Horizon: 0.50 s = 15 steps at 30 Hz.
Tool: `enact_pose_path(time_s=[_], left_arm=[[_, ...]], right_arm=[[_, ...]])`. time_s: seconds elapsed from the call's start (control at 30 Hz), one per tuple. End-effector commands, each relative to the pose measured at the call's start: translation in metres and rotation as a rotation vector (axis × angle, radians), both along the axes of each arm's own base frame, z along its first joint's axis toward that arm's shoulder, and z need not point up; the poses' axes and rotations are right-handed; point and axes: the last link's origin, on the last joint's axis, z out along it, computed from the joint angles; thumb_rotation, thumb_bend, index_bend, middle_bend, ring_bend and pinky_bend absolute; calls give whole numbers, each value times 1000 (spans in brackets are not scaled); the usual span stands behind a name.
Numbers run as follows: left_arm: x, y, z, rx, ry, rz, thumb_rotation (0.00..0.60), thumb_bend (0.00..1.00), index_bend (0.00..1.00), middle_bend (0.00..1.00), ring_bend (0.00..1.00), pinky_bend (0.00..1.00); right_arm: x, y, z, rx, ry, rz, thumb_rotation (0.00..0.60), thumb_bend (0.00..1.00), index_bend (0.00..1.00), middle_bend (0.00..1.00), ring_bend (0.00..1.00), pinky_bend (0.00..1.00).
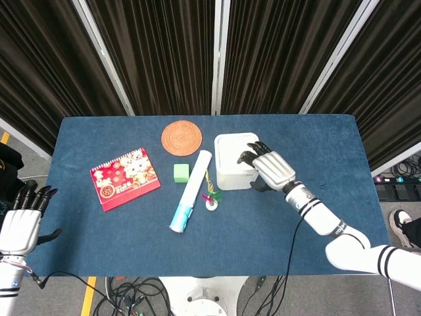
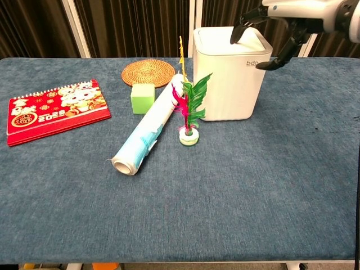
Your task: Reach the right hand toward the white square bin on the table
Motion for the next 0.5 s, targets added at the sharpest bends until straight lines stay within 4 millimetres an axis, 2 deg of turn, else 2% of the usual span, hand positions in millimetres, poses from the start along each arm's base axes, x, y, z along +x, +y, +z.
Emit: enact_pose_path(time_s=[0.03,0.23,0.37,0.5], left_arm=[[0,0,0,0,-1,0,600,0,149,113,23,20],[-2,-2,1,7,-4,-3,600,0,149,113,23,20],[-2,-3,3,15,-6,-5,600,0,149,113,23,20],[-1,-4,4,17,-10,-16,600,0,149,113,23,20]], right_arm=[[1,2,-5,11,16,3,600,215,272,239,0,0],[5,4,12,-56,-16,17,600,215,273,236,0,0],[3,9,45,-185,-127,19,600,218,270,217,0,0],[-19,24,77,-289,-172,-11,600,225,247,187,0,0]])
